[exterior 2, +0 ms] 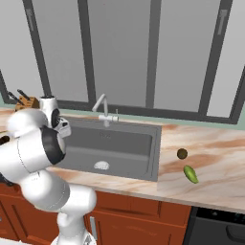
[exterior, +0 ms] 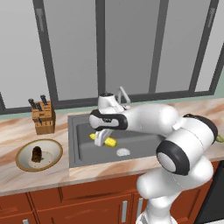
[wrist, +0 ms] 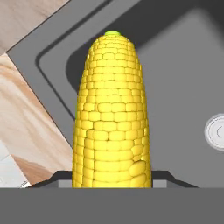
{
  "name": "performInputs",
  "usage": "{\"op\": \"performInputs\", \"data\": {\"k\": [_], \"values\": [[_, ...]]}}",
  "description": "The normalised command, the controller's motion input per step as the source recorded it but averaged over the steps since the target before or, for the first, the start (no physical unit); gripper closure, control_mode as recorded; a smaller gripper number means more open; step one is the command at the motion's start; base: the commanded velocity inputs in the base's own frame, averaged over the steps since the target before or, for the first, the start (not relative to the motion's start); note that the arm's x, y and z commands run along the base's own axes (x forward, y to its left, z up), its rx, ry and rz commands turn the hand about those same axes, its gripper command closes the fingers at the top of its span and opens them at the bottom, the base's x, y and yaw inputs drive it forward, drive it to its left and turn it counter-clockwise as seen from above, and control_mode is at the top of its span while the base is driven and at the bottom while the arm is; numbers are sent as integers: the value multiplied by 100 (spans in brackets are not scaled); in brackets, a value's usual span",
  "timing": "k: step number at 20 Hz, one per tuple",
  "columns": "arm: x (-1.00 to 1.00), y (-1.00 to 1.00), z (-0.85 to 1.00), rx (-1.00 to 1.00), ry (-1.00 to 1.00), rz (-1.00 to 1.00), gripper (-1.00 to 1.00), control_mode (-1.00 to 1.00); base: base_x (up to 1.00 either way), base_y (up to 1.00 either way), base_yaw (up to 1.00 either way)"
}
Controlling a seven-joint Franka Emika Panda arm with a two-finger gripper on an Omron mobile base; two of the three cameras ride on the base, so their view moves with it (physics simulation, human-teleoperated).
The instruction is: There is a mixed pile of frozen fruits and vegetables on the counter. Locate all the frozen vegetables and place the items in a bowl on the counter. Take all the frozen fruits and defrost them in a running sink.
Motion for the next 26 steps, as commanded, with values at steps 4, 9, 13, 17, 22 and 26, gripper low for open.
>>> {"op": "performInputs", "data": {"k": [4,9,13,17,22,26], "values": [[-10,63,20,0,-3,16,100,-100,0,0,0],[0,68,17,1,0,14,100,-100,0,0,0],[1,81,16,0,0,14,100,-100,0,0,0],[6,85,9,0,0,14,100,-100,0,0,0],[10,79,1,0,0,10,100,-100,0,0,0],[18,63,-7,0,0,3,100,-100,0,0,0]]}}
